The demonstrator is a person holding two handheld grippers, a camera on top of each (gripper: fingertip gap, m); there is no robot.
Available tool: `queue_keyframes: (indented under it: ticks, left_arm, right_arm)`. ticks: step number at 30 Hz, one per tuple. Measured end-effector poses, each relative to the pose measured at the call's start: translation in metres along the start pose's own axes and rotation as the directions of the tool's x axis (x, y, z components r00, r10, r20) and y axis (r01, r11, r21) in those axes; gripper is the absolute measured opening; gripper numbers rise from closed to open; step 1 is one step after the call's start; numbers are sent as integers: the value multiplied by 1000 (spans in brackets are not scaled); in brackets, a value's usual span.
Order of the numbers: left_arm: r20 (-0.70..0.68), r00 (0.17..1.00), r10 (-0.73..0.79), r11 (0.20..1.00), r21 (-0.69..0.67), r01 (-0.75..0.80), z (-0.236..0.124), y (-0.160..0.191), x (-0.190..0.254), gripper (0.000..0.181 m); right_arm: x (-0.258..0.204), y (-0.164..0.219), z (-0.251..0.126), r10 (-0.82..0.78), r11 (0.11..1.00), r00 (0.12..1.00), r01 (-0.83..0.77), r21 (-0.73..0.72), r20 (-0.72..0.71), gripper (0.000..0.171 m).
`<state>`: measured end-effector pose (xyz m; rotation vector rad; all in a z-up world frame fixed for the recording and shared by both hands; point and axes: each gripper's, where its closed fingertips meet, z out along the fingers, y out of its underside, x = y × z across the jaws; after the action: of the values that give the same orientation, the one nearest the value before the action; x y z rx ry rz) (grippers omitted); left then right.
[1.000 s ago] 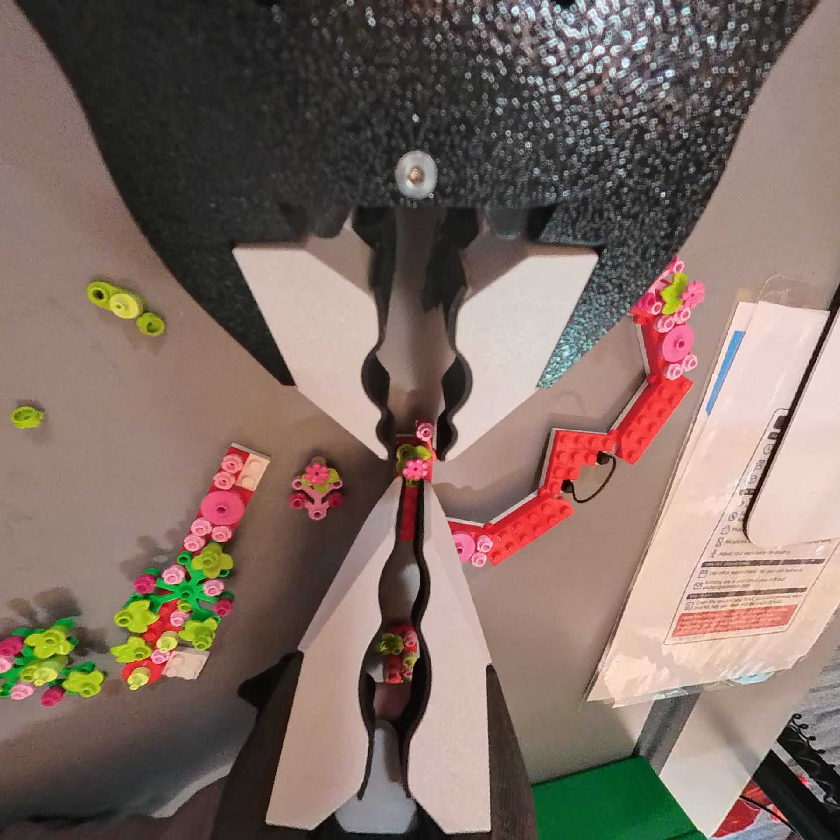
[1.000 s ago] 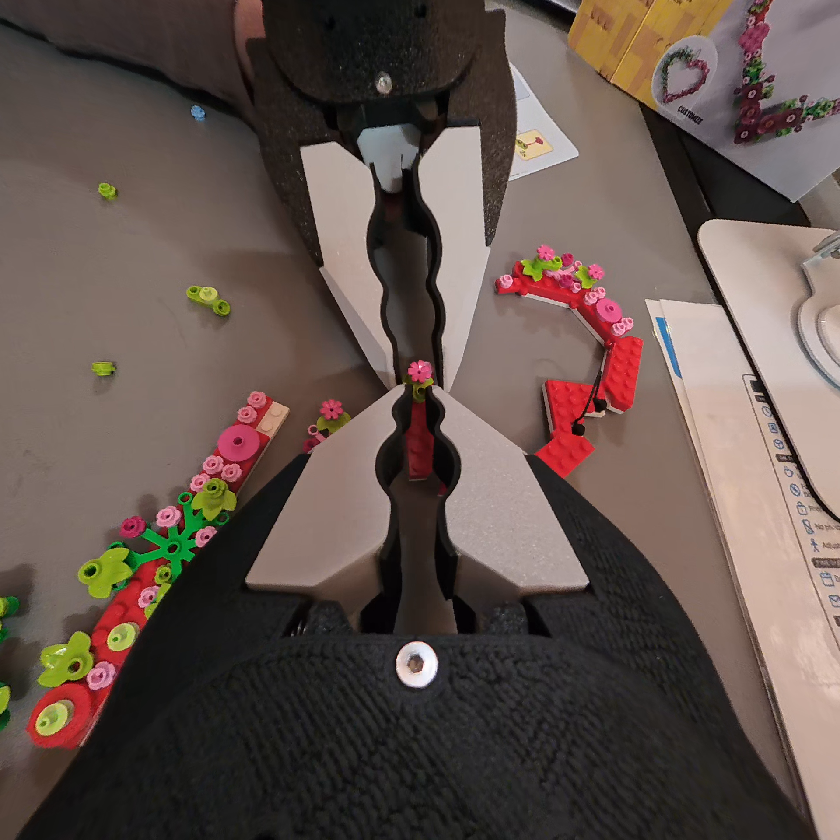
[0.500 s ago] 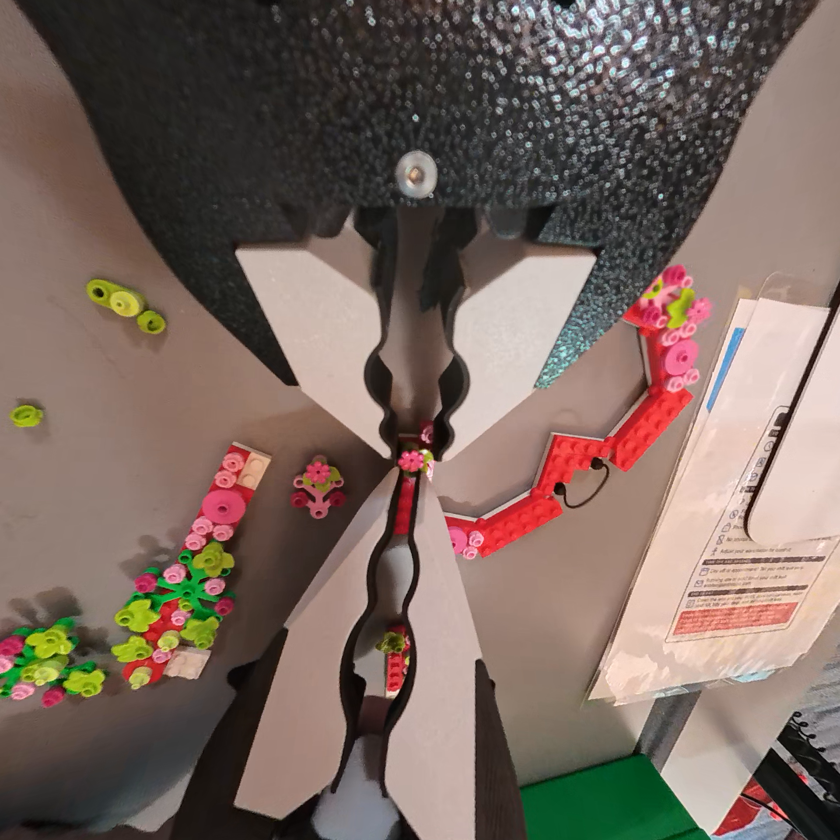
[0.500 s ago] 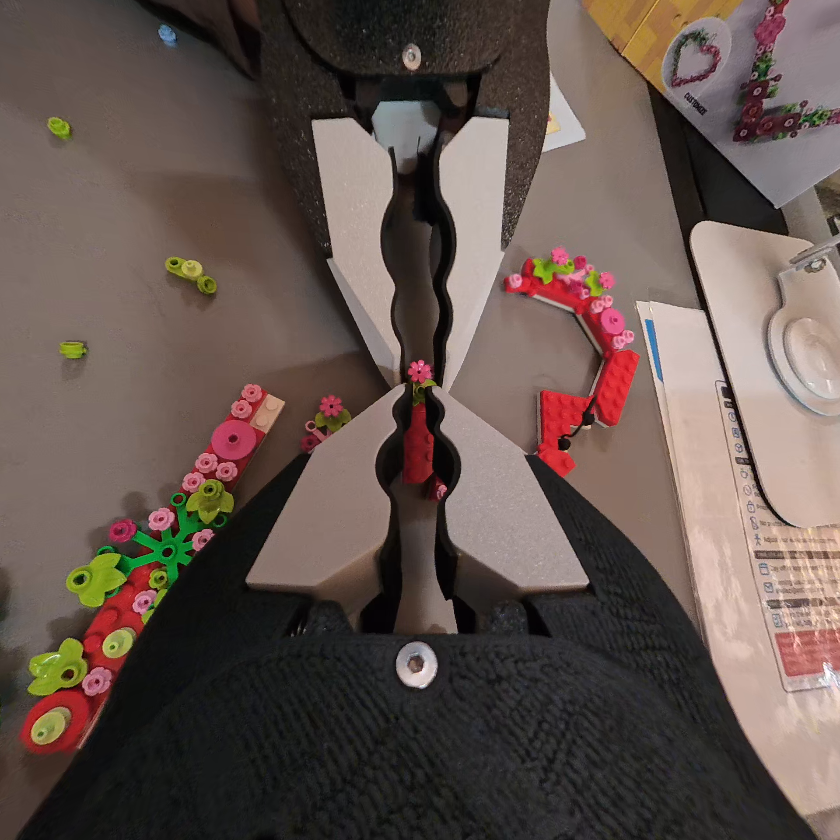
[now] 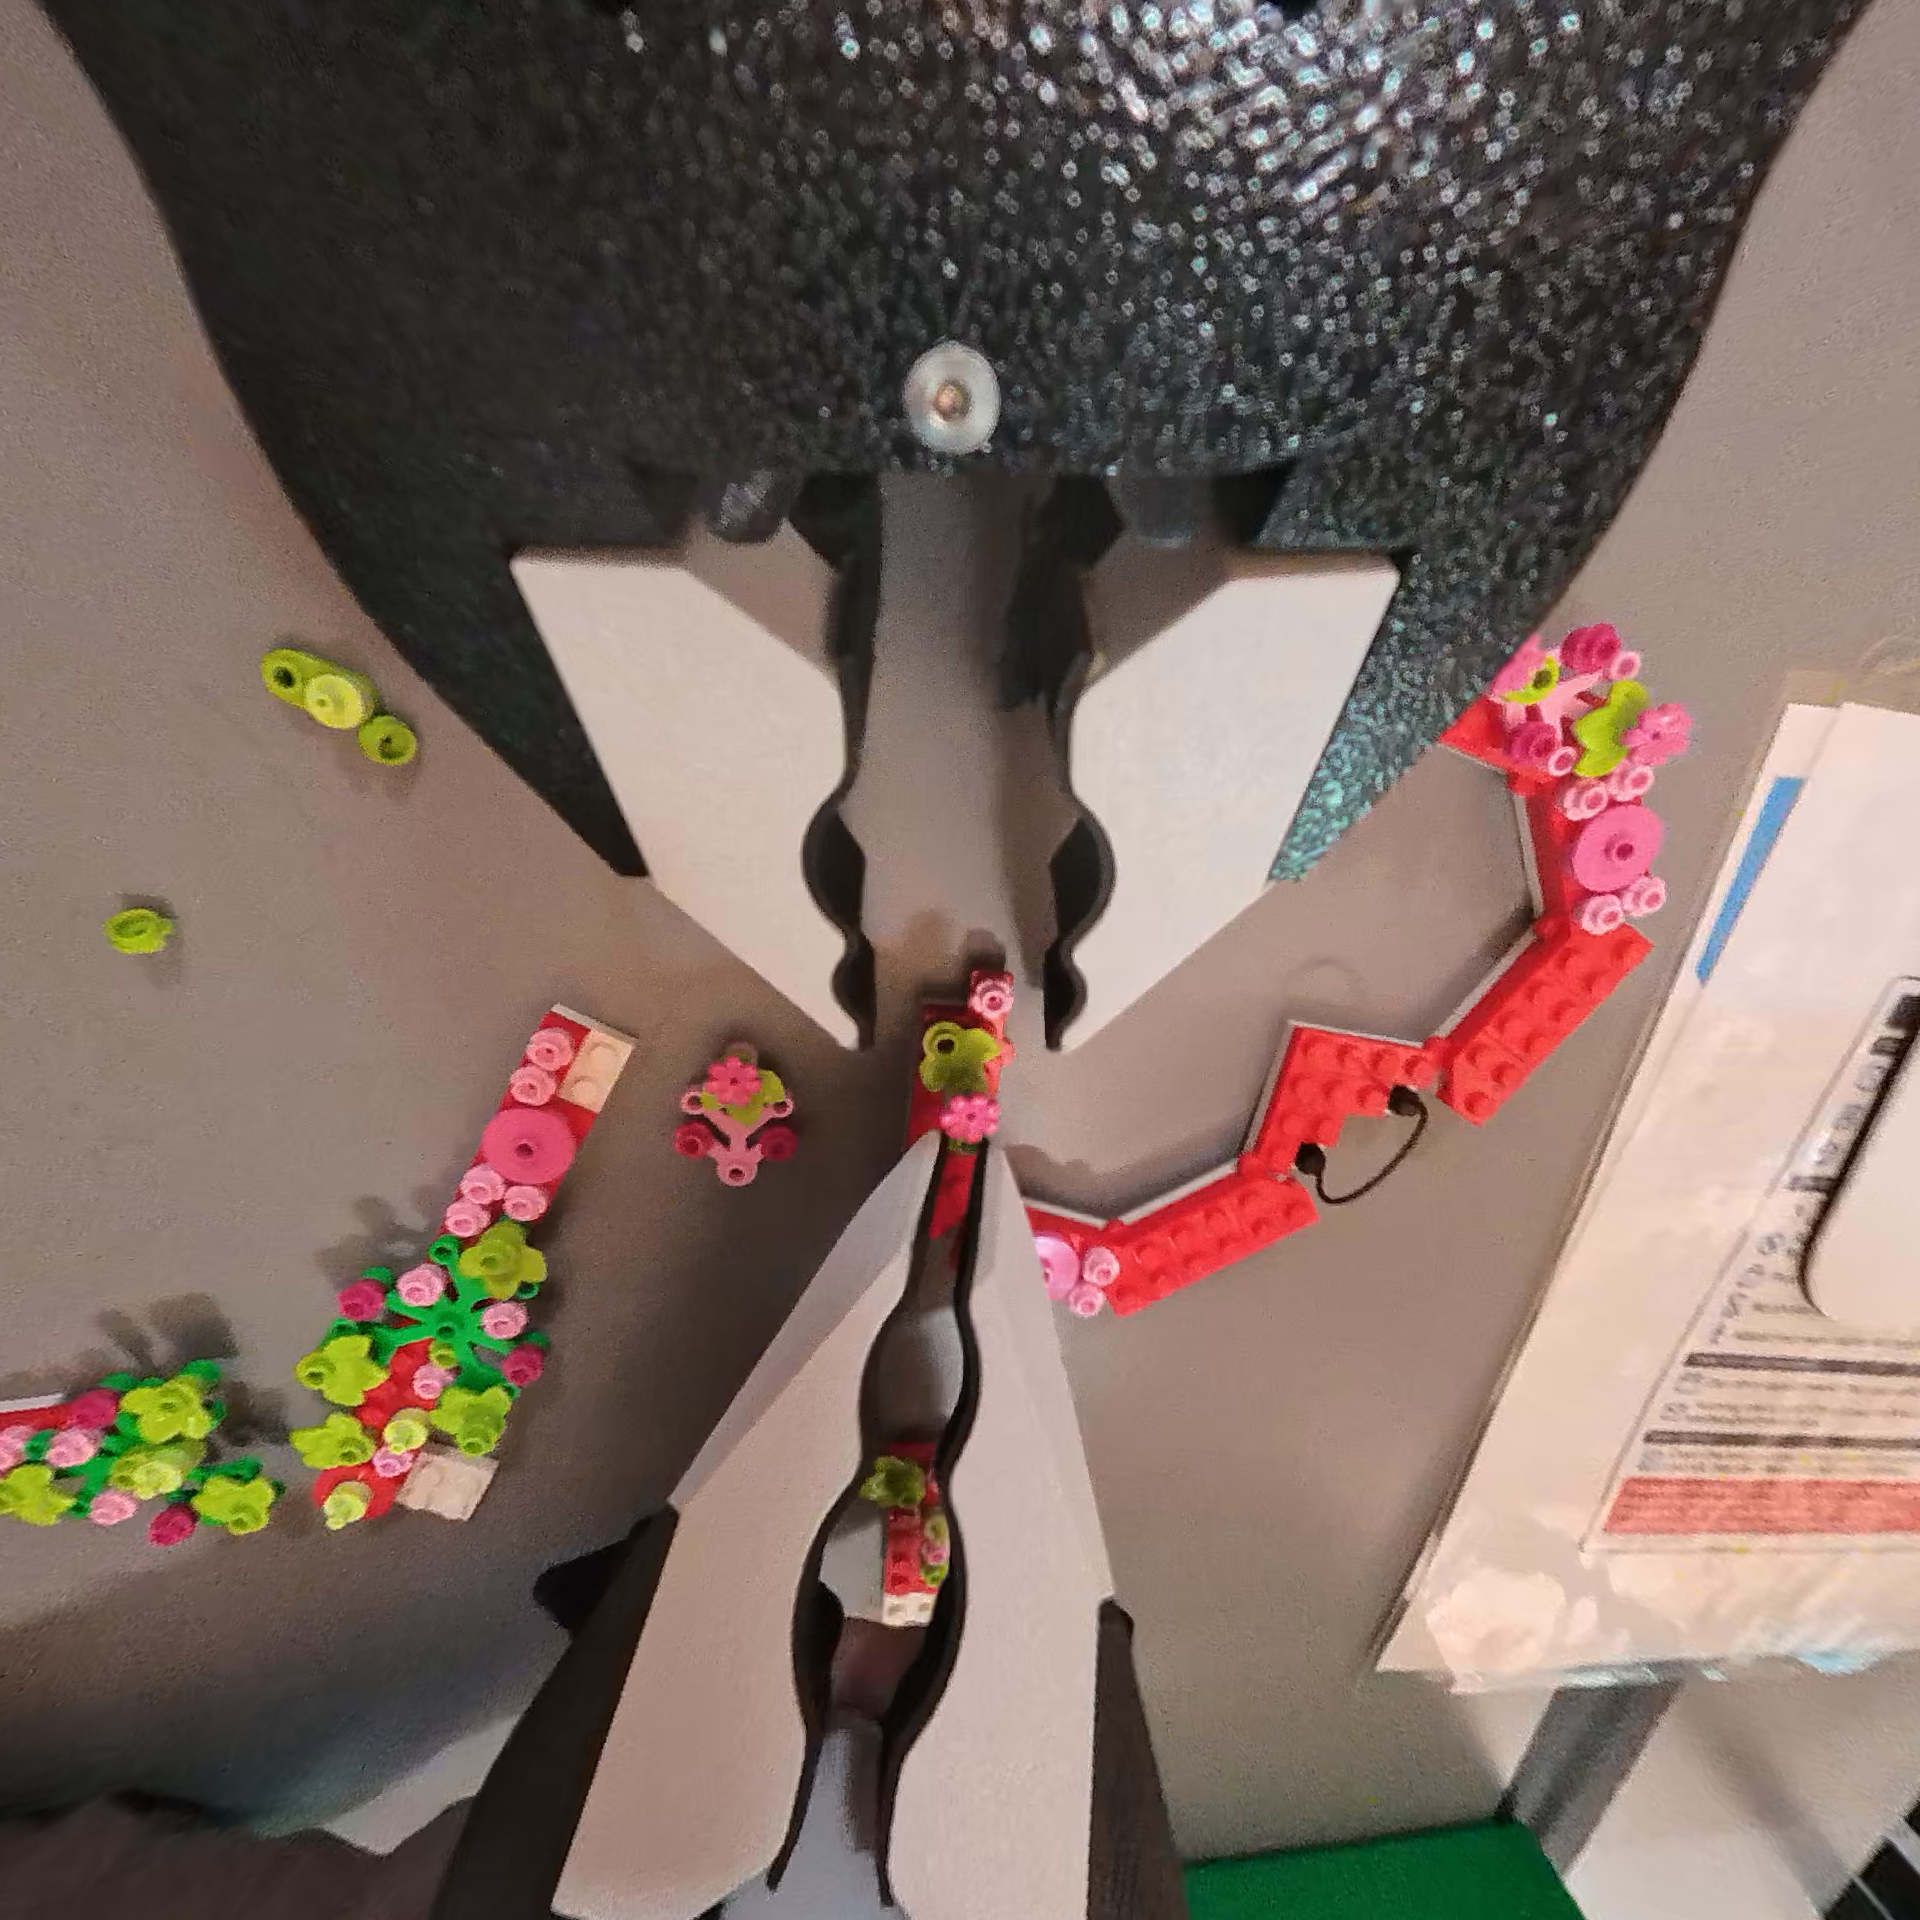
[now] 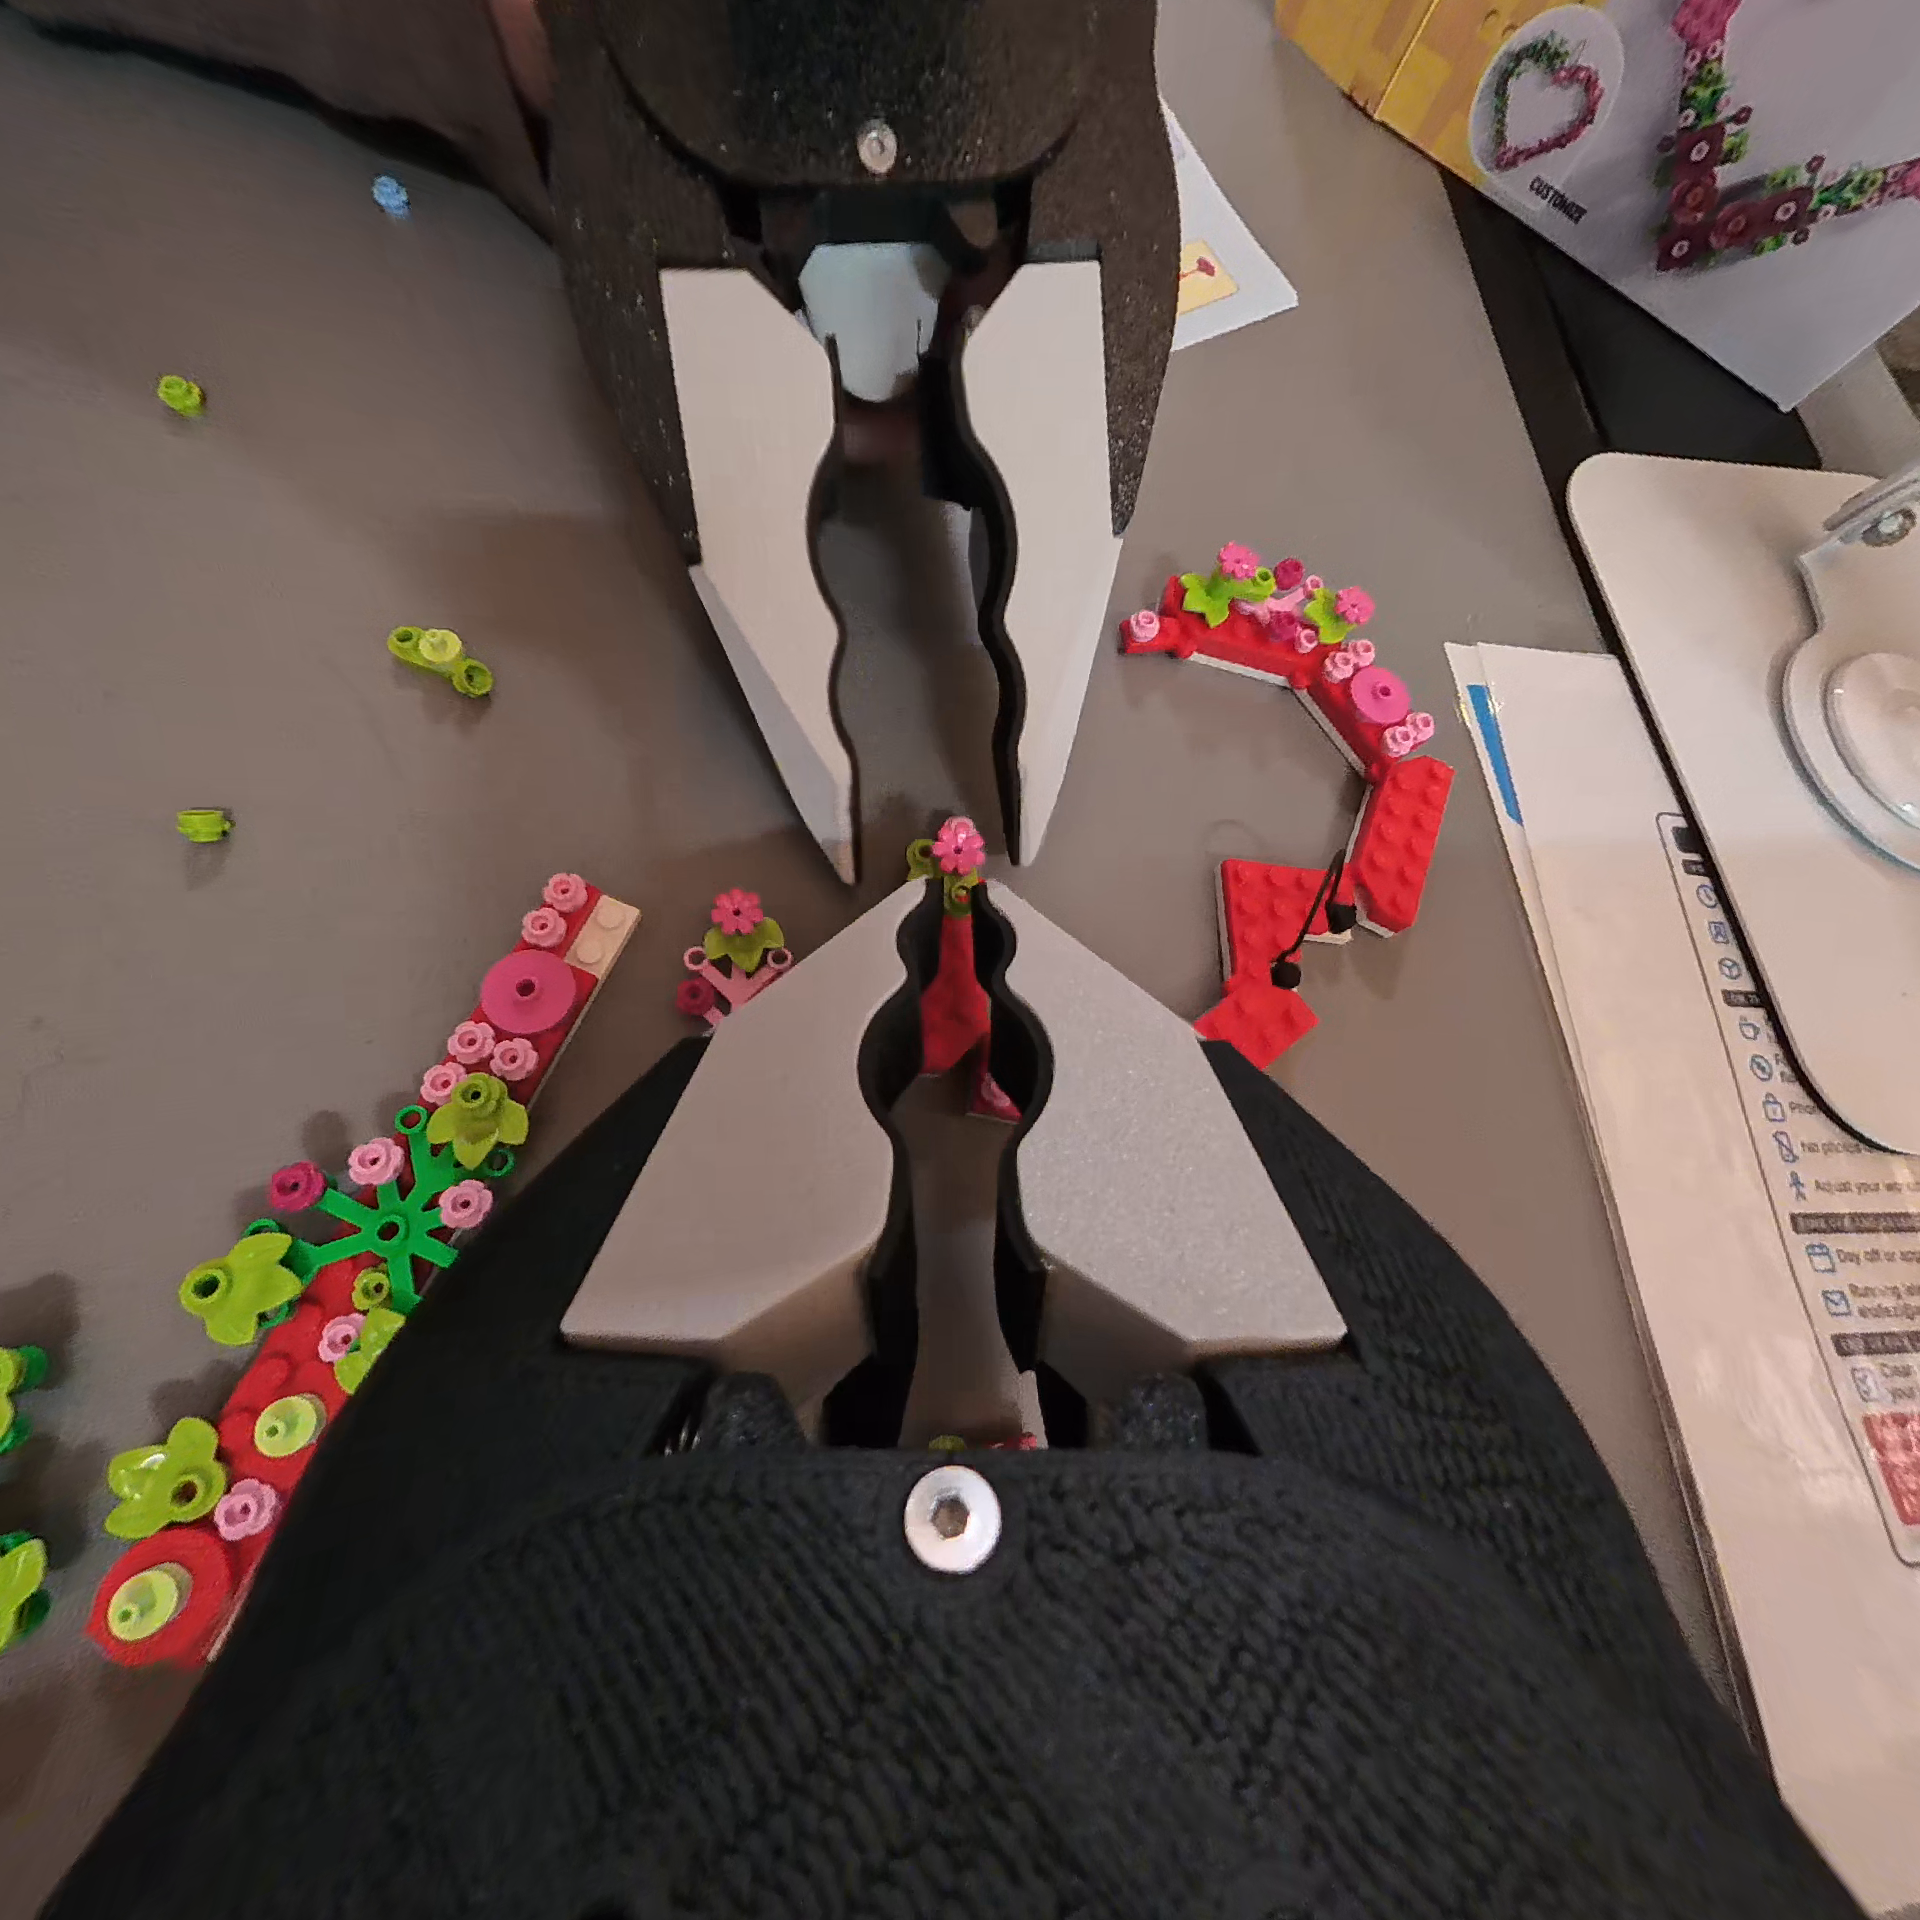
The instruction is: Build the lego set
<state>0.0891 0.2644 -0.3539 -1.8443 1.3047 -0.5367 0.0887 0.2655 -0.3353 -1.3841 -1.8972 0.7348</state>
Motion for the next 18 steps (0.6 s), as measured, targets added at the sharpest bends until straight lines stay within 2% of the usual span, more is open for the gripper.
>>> queue_keyframes:
  ticks: [8,15,18]
  left_arm:
    - [-40,996,-77,997,-32,76,0,5,2,26]
    - [-14,997,-72,996,-56,71,4,4,-1,24]
    - [25,1000,-7,997,-74,9,5,3,0,18]
  right_arm:
    - [-1,0,1,32,999,999,-32,17,25,4]
    - [-2,-1,1,46,998,998,-47,28,41,3]
    - [-2,-3,0,52,998,998,-54,36,44,3]
